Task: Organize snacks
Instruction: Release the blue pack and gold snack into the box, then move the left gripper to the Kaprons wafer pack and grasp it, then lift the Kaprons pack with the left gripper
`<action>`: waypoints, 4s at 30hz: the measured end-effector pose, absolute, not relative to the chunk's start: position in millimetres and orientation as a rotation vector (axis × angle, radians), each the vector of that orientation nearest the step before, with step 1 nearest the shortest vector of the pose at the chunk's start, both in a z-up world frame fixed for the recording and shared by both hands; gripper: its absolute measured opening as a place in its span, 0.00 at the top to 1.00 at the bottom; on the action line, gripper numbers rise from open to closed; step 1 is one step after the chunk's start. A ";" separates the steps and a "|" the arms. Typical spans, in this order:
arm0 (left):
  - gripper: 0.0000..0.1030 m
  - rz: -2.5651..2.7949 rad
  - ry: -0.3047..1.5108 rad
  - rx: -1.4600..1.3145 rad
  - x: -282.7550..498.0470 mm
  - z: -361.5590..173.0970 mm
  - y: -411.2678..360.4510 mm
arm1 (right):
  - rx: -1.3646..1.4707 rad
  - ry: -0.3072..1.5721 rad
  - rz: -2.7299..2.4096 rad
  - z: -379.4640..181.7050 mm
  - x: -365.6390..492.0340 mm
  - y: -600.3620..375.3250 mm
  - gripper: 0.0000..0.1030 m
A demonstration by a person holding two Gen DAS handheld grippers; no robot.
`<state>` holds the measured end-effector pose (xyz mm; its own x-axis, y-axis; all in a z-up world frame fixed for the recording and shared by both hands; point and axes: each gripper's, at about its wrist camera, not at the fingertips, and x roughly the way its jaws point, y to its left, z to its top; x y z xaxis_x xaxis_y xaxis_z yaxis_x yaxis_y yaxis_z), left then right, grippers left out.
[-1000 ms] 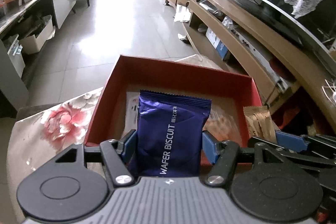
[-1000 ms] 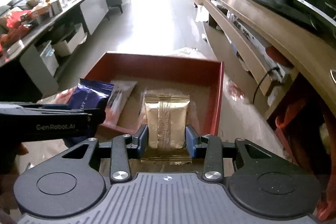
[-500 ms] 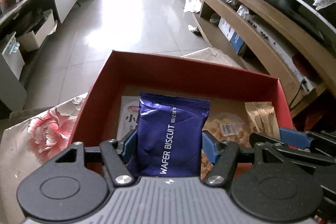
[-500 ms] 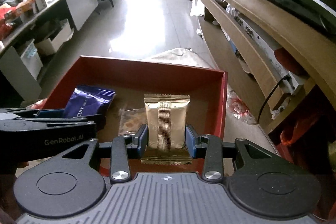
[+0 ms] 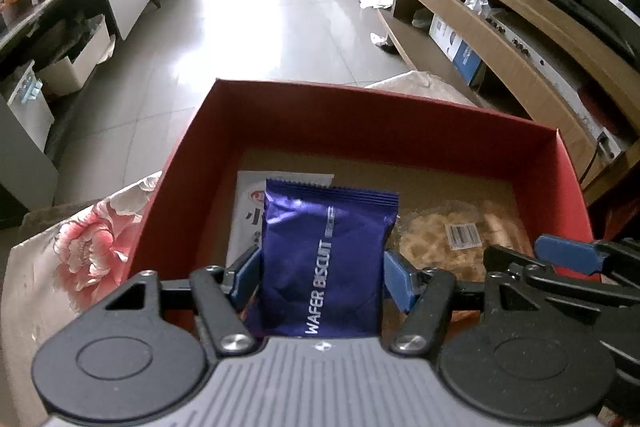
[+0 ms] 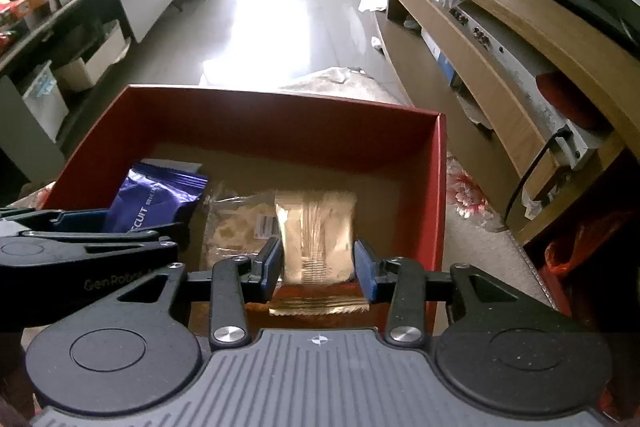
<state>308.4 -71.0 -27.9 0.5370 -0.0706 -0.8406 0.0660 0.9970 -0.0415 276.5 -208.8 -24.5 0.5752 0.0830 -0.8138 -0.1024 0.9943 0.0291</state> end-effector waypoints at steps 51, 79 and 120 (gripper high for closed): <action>0.27 -0.091 1.073 -0.077 144.6 -20.1 80.4 | -0.096 1.039 0.280 -18.5 153.8 -132.9 0.23; 0.13 0.098 1.174 -0.190 151.6 -64.0 111.3 | -0.170 1.054 0.428 -20.4 122.0 -93.7 0.19; 0.25 0.153 1.171 -0.216 174.3 -66.3 82.6 | -0.161 1.100 0.443 -25.2 120.1 -89.5 0.17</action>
<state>174.3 82.6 -66.3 0.3827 0.0069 -0.9239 -0.2312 0.9689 -0.0885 120.1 -89.5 -25.2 0.3767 0.2657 -0.8874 -0.4228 0.9017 0.0905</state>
